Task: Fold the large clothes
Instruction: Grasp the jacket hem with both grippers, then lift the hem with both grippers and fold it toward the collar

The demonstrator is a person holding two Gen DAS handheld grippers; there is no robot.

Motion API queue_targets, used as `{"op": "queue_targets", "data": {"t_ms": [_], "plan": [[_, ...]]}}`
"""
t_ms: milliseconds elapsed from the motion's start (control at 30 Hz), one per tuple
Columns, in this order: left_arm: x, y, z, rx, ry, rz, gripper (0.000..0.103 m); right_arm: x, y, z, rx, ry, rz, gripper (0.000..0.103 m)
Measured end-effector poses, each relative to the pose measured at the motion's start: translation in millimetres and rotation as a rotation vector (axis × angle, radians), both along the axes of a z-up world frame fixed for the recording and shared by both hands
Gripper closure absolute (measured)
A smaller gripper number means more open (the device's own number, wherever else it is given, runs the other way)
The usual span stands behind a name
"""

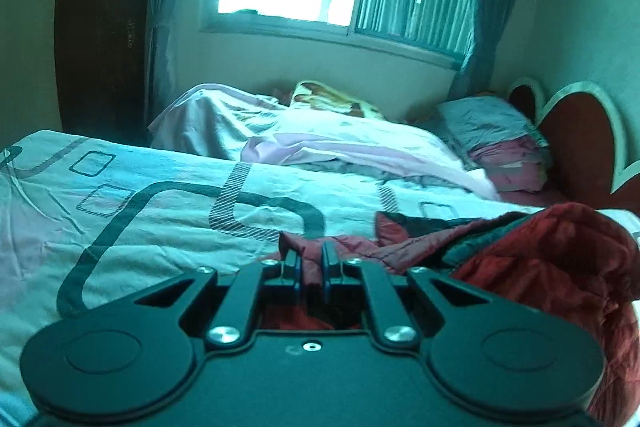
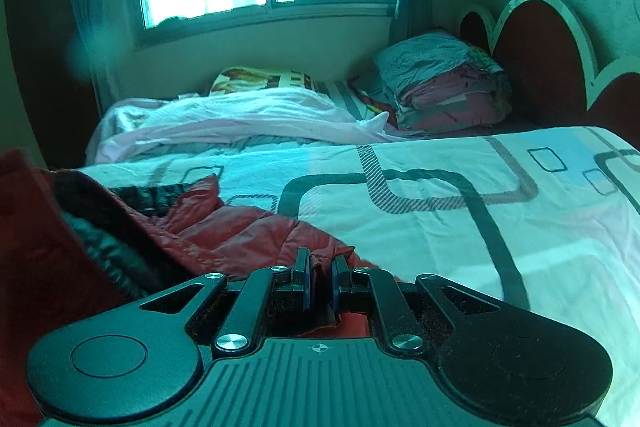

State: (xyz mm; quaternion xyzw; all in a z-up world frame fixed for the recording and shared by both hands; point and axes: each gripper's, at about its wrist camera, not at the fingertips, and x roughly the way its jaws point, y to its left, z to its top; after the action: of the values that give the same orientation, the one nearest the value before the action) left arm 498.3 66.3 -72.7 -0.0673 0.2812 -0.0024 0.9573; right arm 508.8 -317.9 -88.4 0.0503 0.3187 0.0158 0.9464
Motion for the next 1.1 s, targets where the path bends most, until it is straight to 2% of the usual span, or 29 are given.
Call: {"op": "queue_targets", "data": {"t_ms": [200,267,433,600,800,833,900,933,967,1000,1067,1100], "plan": [[40.5,-0.8,-25.4,0.049,0.038,0.025,0.094,39.7,-1.1,-18.1,-0.013,0.027,-0.014,0.094],[52.9,-1.0,-26.5,0.043,0.036,0.032,0.094,51.6,-1.2,-18.8,-0.016,0.03,-0.013,0.094],[81.6,-9.6,-29.3,0.086,0.021,0.034,0.094,84.8,3.0,-22.9,-0.049,0.029,-0.013,0.094],[104.4,-13.5,-47.1,0.102,0.065,0.062,0.094,110.9,6.1,-40.5,-0.063,0.063,-0.019,0.094],[122.4,-18.5,-66.1,0.137,0.14,0.078,0.087,125.0,6.9,-54.4,-0.079,0.079,-0.033,0.092],[124.2,-19.9,-67.1,0.15,0.153,0.075,0.086,125.2,6.7,-55.3,-0.074,0.077,-0.037,0.081],[124.5,-19.7,-65.7,0.154,0.164,0.068,0.084,123.1,5.6,-53.1,-0.074,0.044,-0.072,0.046],[124.5,-17.8,-63.5,0.144,0.167,0.065,0.082,119.8,5.8,-50.1,-0.102,0.004,-0.108,0.007],[123.5,-14.1,-60.5,0.119,0.168,0.068,0.081,114.7,5.8,-46.1,-0.129,-0.046,-0.126,0.0],[123.9,-10.8,-58.8,0.096,0.167,0.069,0.072,112.9,4.8,-43.0,-0.134,-0.062,-0.117,0.0],[119.6,-3.7,-51.1,0.058,0.155,0.095,0.043,111.4,-0.9,-39.3,-0.095,-0.054,-0.106,0.0],[117.5,-1.3,-46.8,0.066,0.138,0.13,0.013,109.1,-3.2,-37.1,-0.085,-0.061,-0.109,0.0]]}}
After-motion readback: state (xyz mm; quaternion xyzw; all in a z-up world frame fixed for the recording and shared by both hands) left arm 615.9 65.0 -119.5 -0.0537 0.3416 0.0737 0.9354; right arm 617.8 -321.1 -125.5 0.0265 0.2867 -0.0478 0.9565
